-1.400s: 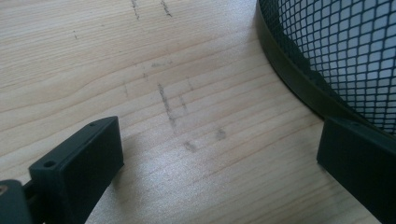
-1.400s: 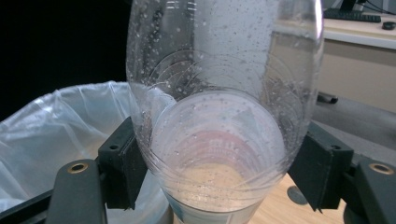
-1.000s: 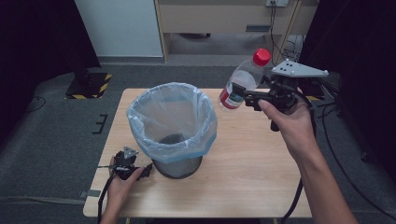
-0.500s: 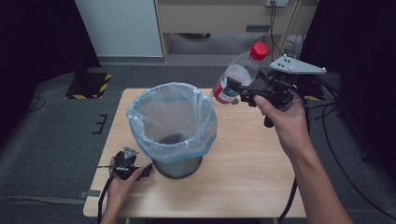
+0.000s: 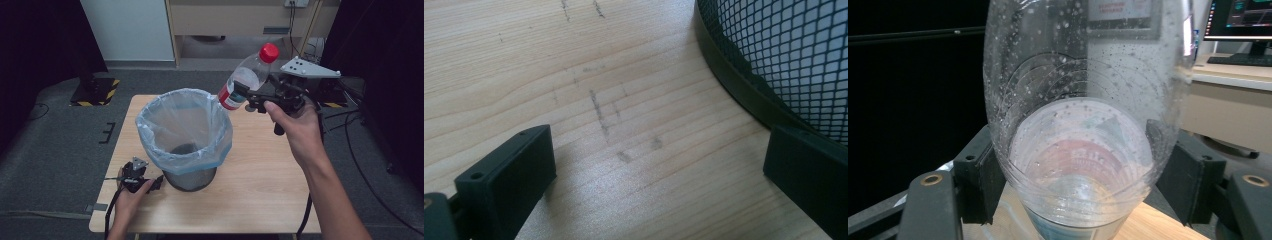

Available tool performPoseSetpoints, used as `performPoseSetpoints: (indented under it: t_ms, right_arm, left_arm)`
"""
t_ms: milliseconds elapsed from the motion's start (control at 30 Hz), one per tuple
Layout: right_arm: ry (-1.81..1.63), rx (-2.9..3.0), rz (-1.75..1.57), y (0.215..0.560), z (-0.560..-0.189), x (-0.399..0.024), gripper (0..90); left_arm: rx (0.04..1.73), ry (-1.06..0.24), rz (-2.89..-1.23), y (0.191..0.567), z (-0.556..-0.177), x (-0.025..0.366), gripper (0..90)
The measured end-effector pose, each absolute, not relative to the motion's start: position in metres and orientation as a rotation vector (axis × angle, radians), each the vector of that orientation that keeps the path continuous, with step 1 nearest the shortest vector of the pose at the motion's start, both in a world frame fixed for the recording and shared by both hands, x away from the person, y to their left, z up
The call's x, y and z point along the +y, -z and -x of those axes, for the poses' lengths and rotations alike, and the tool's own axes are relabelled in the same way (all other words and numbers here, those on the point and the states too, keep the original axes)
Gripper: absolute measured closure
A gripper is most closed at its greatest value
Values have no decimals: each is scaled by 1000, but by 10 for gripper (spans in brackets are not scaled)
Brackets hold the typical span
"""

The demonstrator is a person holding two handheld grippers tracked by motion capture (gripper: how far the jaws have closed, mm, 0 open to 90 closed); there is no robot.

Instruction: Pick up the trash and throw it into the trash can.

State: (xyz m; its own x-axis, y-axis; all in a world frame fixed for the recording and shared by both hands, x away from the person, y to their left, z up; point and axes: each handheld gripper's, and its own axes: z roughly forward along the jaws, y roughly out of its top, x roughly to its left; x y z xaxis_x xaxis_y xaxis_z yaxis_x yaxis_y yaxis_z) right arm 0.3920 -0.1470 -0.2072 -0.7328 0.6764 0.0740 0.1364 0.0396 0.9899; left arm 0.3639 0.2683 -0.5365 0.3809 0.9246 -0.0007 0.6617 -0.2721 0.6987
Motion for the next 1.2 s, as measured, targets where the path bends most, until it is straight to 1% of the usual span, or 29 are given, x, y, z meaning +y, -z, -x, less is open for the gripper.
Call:
performPoseSetpoints:
  t_ms: [467,767,867,1200]
  right_arm:
    - [-1767,1960,-773,210,-396,-110,281]
    - [-1761,2017,-748,221,-397,-89,281]
    - [-1757,2040,-748,230,-398,-82,281]
    - [-1735,2094,-759,250,-400,-71,280]
  left_arm:
    - [1354,-551,-2032,536,-364,269,0]
    - [1352,-551,-2033,536,-364,269,0]
    - [1352,-550,-2034,536,-364,269,0]
    - [1351,-550,-2034,536,-364,269,0]
